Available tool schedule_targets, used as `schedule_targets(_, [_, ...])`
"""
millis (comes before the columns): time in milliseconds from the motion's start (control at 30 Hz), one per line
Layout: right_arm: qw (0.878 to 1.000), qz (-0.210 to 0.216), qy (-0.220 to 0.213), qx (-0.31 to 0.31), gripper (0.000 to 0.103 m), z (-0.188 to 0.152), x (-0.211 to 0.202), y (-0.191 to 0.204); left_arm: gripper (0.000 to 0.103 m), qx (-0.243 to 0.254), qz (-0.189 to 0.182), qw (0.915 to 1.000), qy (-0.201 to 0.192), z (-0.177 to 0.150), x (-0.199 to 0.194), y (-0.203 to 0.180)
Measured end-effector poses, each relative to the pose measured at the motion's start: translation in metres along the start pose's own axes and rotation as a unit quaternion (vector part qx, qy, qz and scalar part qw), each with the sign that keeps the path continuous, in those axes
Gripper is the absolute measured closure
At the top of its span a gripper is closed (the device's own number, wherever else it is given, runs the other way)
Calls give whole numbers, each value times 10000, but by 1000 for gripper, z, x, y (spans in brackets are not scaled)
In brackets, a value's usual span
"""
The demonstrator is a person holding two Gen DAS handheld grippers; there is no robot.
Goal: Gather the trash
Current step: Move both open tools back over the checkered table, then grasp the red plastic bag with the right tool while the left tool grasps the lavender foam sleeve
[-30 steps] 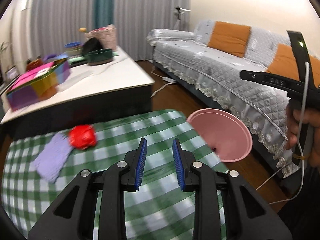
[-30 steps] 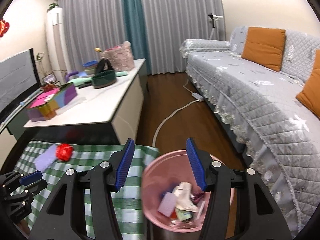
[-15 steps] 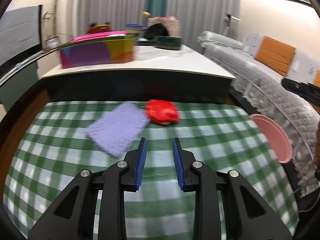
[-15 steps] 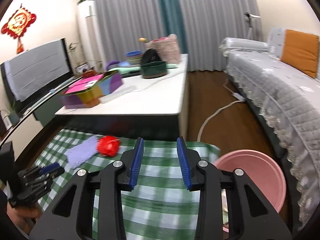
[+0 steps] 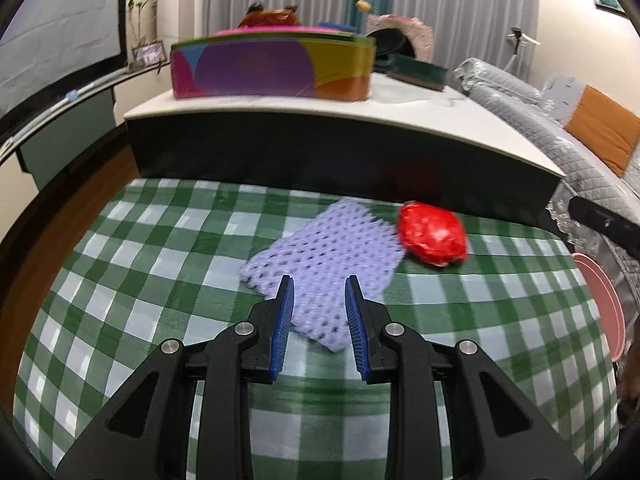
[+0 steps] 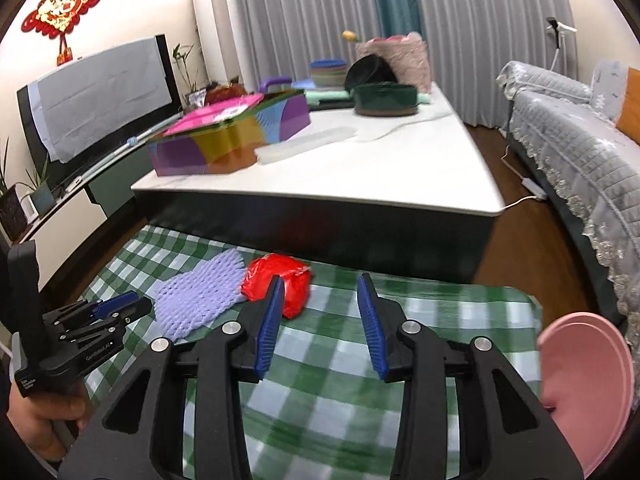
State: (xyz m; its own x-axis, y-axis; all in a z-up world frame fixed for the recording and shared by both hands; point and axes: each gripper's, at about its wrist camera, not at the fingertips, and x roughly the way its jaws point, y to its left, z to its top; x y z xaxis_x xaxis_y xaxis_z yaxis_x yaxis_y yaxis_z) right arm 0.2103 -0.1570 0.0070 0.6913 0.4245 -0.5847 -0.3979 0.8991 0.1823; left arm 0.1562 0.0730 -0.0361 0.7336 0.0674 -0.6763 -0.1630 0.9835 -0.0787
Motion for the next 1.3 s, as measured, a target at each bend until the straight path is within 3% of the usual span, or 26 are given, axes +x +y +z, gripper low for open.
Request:
schedule_targets(267, [9988, -42, 465, -176, 23, 3, 71, 33, 76, -187, 178, 9992, 309, 9, 21, 17])
schedule_targets(367, [9976, -57, 611, -309, 19, 1, 91, 43, 76, -249, 300, 9982, 451, 11, 28, 25])
schedule_targets(733, [9941, -50, 968, -479, 18, -3, 133, 56, 76, -309, 440, 9966, 618, 14, 45, 36])
schedule_targets(1200, [9934, -18, 1056, -438, 26, -4, 138, 50, 76, -248, 526, 9962, 653, 15, 49, 33])
schedule_targets(1300, [9942, -51, 989, -428, 27, -4, 132, 48, 66, -284, 536, 9962, 618, 15, 48, 35])
